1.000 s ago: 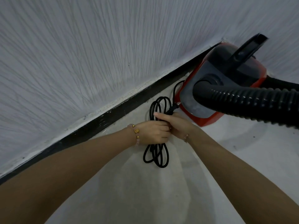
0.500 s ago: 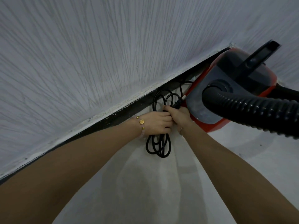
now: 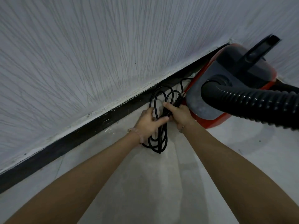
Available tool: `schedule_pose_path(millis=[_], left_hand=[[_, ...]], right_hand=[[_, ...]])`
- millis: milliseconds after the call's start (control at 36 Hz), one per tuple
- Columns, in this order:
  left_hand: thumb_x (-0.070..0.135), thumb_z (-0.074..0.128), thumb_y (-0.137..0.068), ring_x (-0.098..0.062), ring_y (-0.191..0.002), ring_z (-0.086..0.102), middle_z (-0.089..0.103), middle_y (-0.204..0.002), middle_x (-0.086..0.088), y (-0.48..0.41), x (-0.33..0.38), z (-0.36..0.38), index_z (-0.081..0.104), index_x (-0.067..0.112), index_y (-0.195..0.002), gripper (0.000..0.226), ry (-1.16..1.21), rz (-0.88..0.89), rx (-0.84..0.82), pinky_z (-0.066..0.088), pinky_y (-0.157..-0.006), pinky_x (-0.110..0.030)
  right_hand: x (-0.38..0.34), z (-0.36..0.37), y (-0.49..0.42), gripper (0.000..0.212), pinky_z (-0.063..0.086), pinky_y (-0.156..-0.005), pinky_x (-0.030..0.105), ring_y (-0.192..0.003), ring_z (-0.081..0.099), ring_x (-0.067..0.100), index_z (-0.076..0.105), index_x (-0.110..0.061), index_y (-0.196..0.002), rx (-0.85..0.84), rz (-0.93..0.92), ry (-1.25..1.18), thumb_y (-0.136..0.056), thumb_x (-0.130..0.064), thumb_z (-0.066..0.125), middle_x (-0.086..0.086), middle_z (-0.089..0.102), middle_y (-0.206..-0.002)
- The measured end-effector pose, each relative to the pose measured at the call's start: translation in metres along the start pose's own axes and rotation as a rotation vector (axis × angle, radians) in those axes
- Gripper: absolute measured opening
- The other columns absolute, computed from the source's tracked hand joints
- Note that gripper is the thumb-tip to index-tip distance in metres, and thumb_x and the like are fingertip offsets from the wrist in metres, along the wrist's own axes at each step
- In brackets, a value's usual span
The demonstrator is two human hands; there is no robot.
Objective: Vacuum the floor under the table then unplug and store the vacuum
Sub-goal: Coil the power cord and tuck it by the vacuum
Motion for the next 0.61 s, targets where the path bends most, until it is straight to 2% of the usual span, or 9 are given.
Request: schedule_pose_path(millis=[83, 139, 250, 306, 389, 444, 528, 556, 611], left_hand=[[0.040, 0.077, -0.067, -0.024, -0.123, 0.048, 0.043, -0.136, -0.008, -0.008, 0.003, 0.015, 0.023, 0.021, -0.141, 0.094, -0.105, -0.041, 0.008, 0.046, -0.102, -0.045], [0.031, 0.074, -0.071, -0.026, -0.115, 0.054, 0.046, -0.132, -0.009, -0.012, 0.003, 0.021, 0.015, 0.023, -0.141, 0.092, -0.165, -0.056, 0.067, 0.050, -0.095, -0.046], [0.023, 0.061, -0.084, -0.030, -0.089, 0.063, 0.059, -0.103, -0.012, -0.019, 0.009, 0.025, 0.024, 0.010, -0.132, 0.062, -0.313, 0.005, 0.151, 0.055, -0.079, -0.046], [0.023, 0.055, -0.089, -0.032, -0.093, 0.062, 0.059, -0.109, -0.018, -0.027, 0.014, 0.024, 0.026, 0.003, -0.134, 0.057, -0.422, 0.024, 0.125, 0.054, -0.078, -0.040], [0.023, 0.052, -0.092, -0.031, -0.099, 0.060, 0.058, -0.113, -0.019, -0.041, 0.023, 0.021, 0.026, 0.000, -0.137, 0.057, -0.550, 0.012, 0.034, 0.048, -0.074, -0.031], [0.019, 0.049, -0.094, -0.031, -0.104, 0.059, 0.056, -0.117, -0.020, -0.051, 0.028, 0.019, 0.029, 0.001, -0.134, 0.049, -0.579, 0.003, 0.015, 0.047, -0.078, -0.031], [0.010, 0.044, -0.094, -0.029, -0.106, 0.056, 0.053, -0.120, -0.020, -0.062, 0.034, 0.017, 0.026, 0.000, -0.135, 0.047, -0.691, -0.013, -0.011, 0.040, -0.076, -0.030], [0.007, 0.043, -0.093, -0.027, -0.105, 0.055, 0.052, -0.123, -0.020, -0.064, 0.036, 0.017, 0.025, 0.000, -0.136, 0.047, -0.734, -0.012, -0.014, 0.039, -0.077, -0.030], [0.006, 0.043, -0.093, -0.029, -0.111, 0.053, 0.047, -0.131, -0.021, -0.066, 0.039, 0.017, 0.024, -0.001, -0.138, 0.050, -0.823, 0.003, -0.016, 0.041, -0.084, -0.034]], right_hand=[[-0.001, 0.001, 0.002, 0.014, 0.054, -0.087, 0.043, -0.088, 0.066, 0.026, 0.068, -0.008, -0.096, 0.006, 0.010, -0.045, -0.085, -0.016, 0.070, 0.010, 0.069, -0.091], [-0.004, 0.002, 0.002, 0.012, 0.053, -0.087, 0.041, -0.092, 0.066, 0.028, 0.067, -0.009, -0.093, 0.019, 0.001, -0.030, -0.085, -0.018, 0.070, 0.011, 0.069, -0.094], [-0.006, 0.004, 0.002, 0.003, 0.052, -0.073, 0.027, -0.087, 0.066, 0.021, 0.067, -0.014, -0.085, 0.036, 0.002, -0.072, -0.086, -0.016, 0.068, 0.006, 0.069, -0.090], [-0.007, 0.004, 0.002, 0.012, 0.054, -0.074, 0.026, -0.085, 0.066, 0.020, 0.067, -0.006, -0.097, 0.036, 0.011, -0.114, -0.087, -0.012, 0.066, 0.012, 0.070, -0.098], [-0.010, 0.004, 0.008, 0.035, 0.052, -0.092, 0.035, -0.100, 0.065, 0.025, 0.058, 0.002, -0.123, 0.021, 0.023, -0.168, -0.091, -0.012, 0.062, 0.019, 0.065, -0.117], [-0.012, 0.003, 0.015, 0.040, 0.049, -0.101, 0.040, -0.112, 0.062, 0.028, 0.051, 0.000, -0.131, -0.009, 0.008, -0.153, -0.093, -0.010, 0.058, 0.015, 0.064, -0.120], [-0.013, 0.003, 0.025, 0.036, 0.046, -0.104, 0.041, -0.117, 0.059, 0.030, 0.050, -0.004, -0.129, -0.054, -0.026, -0.106, -0.093, 0.003, 0.050, 0.017, 0.065, -0.116], [-0.012, 0.004, 0.028, 0.038, 0.045, -0.105, 0.043, -0.120, 0.058, 0.033, 0.049, 0.003, -0.131, -0.073, -0.035, -0.087, -0.092, 0.006, 0.046, 0.023, 0.062, -0.122], [-0.008, 0.006, 0.032, 0.034, 0.044, -0.107, 0.044, -0.121, 0.056, 0.033, 0.053, 0.003, -0.125, -0.107, -0.052, -0.050, -0.093, 0.006, 0.041, 0.026, 0.059, -0.126]])
Point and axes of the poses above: each hand's wrist, its own y-axis away from the middle knuckle, its own z-axis out of the palm, x = y × z, the point moved 2 cm from there along -y, towards the middle knuckle
